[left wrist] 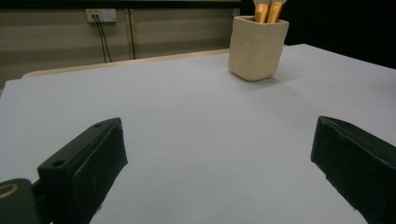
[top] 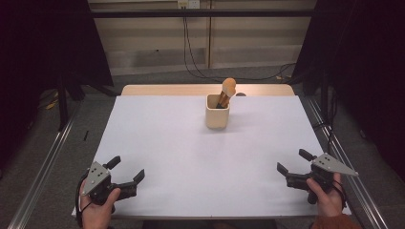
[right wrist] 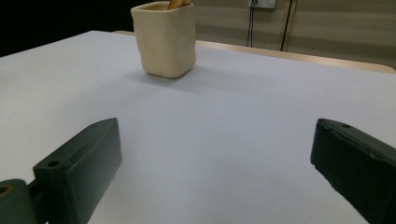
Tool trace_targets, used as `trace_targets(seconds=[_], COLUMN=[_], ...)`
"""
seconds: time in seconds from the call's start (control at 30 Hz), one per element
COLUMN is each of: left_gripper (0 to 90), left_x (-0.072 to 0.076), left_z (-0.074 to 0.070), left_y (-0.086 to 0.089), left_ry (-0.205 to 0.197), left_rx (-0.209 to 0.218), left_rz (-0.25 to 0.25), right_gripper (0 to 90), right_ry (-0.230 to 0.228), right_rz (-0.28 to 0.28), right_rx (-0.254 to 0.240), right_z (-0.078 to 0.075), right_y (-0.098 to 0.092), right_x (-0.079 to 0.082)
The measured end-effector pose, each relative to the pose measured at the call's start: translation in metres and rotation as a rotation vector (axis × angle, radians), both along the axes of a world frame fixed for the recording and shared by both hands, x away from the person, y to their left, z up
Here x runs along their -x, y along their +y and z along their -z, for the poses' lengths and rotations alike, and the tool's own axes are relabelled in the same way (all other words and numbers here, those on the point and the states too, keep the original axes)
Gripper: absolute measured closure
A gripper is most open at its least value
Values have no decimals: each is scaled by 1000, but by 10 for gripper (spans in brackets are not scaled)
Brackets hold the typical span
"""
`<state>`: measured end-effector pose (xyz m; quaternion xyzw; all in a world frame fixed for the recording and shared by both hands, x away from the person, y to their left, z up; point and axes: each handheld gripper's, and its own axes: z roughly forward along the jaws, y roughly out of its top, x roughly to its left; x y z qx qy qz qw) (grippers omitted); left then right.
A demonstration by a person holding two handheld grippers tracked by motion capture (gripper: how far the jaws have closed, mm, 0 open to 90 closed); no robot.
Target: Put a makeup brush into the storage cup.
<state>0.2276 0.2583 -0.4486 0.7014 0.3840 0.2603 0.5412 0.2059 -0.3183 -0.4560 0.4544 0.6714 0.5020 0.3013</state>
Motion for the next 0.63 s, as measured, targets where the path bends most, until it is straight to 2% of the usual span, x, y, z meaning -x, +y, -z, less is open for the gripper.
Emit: trace_targets(seconds=[0.17,0.3,0.43,0.53,0.63], left_gripper=[33,33,33,36,34], left_x=[1,1,0,-1,-3], left_z=[0,0,-1,-2,-1], left_y=[1,2,2,4,3], left_ry=[-2,-4,3,-8,-1], left_rx=[3,1,11,24,8], left_rz=[-3,-9,-15,-18,-15], right_gripper=[5,5,4,4,4], right_ry=[14,8,22,27,24], right_rz=[1,4,-18,-11,-12], right_rx=[-21,-33,-16,-22,-21], right_z=[1,1,3,3,4], right_y=[-5,-7,-5,-6,-6], right_x=[7,8,6,5,5])
